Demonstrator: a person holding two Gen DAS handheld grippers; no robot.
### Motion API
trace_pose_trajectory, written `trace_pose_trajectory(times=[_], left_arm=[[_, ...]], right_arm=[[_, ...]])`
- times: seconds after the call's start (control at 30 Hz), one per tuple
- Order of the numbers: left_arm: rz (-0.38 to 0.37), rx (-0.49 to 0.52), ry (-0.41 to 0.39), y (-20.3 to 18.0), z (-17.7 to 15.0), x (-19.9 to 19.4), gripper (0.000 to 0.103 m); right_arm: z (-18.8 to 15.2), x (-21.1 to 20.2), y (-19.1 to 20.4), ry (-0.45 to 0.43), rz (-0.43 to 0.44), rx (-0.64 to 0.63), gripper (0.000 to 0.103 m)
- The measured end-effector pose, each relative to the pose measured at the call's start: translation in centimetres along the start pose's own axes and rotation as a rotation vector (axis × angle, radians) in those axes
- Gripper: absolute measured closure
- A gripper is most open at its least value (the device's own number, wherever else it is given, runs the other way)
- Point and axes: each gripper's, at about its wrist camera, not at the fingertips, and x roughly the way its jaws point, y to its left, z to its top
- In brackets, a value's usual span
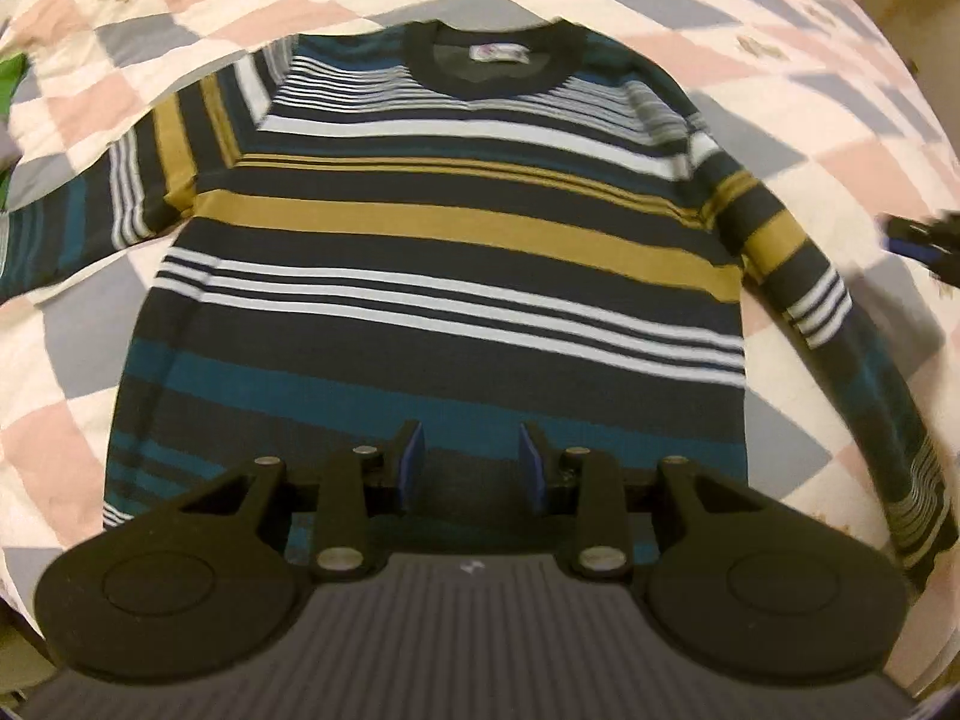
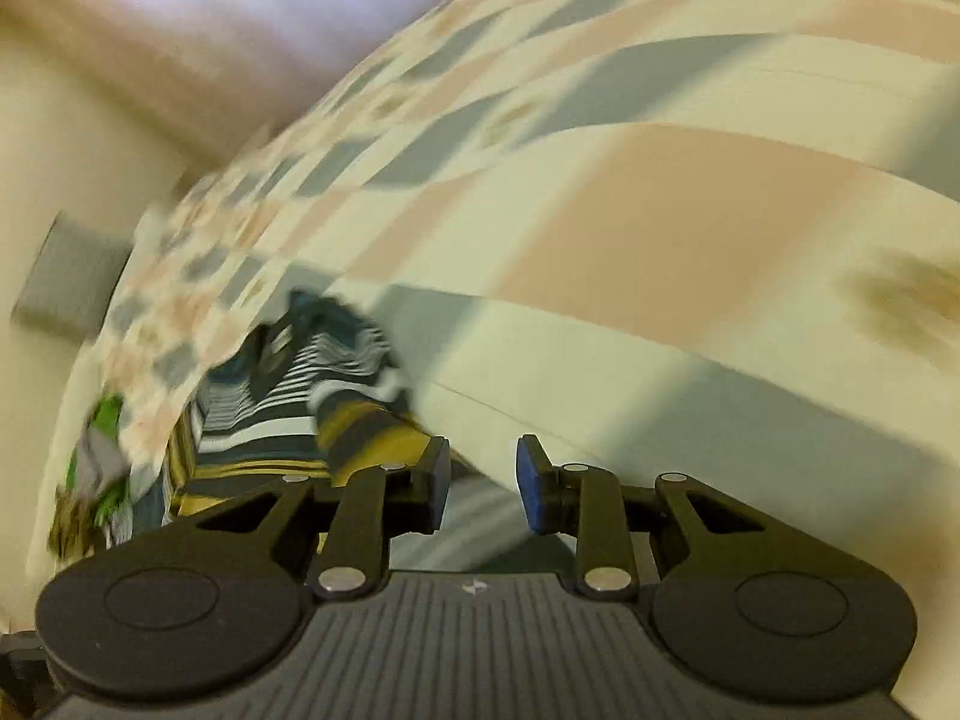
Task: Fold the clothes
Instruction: 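Release the hem and withdraw both grippers from the flattened sweater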
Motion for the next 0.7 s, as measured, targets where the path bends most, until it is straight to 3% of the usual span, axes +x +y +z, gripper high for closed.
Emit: trace_pose_trajectory(times=[0.1,0.23,0.3,0.33,0.37,0.4,0.67,0.7], left_arm=[[0.002,-0.072,-0.038,1.9,0.6,-0.8,0.072],[0.0,-0.138,-0.09,3.9,1.7,-1.8,0.071],[0.002,-0.159,-0.109,4.4,2.0,-2.1,0.071],[0.003,-0.169,-0.117,4.7,2.0,-2.3,0.07],[0.003,-0.179,-0.119,5.0,1.9,-2.4,0.07],[0.007,-0.188,-0.12,5.3,1.8,-2.5,0.07],[0.015,-0.231,-0.097,6.5,1.0,-2.2,0.071],[0.008,-0.224,-0.095,6.2,1.1,-2.1,0.07]], right_arm=[[3.2,6.3,1.8,0.075,0.034,-0.07,0.073],[4.6,11.7,3.8,0.143,0.065,-0.123,0.073],[5.0,14.1,4.4,0.177,0.043,-0.147,0.064],[5.3,14.8,4.6,0.187,0.025,-0.165,0.064],[5.8,14.7,4.9,0.181,0.009,-0.193,0.068],[6.3,14.6,5.2,0.176,-0.007,-0.222,0.099],[10.2,13.5,7.6,0.131,-0.137,-0.449,0.1],[10.4,13.6,7.7,0.137,-0.166,-0.474,0.094]])
